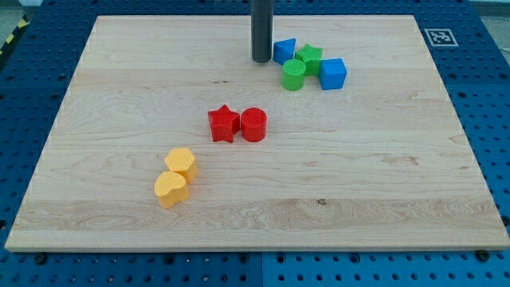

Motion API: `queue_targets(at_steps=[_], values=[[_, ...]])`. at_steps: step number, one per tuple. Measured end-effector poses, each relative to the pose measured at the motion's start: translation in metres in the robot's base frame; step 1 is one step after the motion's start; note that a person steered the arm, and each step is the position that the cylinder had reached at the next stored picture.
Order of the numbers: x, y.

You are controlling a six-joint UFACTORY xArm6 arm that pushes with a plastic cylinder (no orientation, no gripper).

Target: Move the triangle top right of the green star

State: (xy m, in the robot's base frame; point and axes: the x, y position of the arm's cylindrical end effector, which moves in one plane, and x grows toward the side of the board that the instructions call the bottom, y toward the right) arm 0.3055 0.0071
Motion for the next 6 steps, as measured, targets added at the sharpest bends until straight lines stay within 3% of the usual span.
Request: queue_targets(at_steps=[3,6], values=[[0.002,0.030],[-0.025,0.043]])
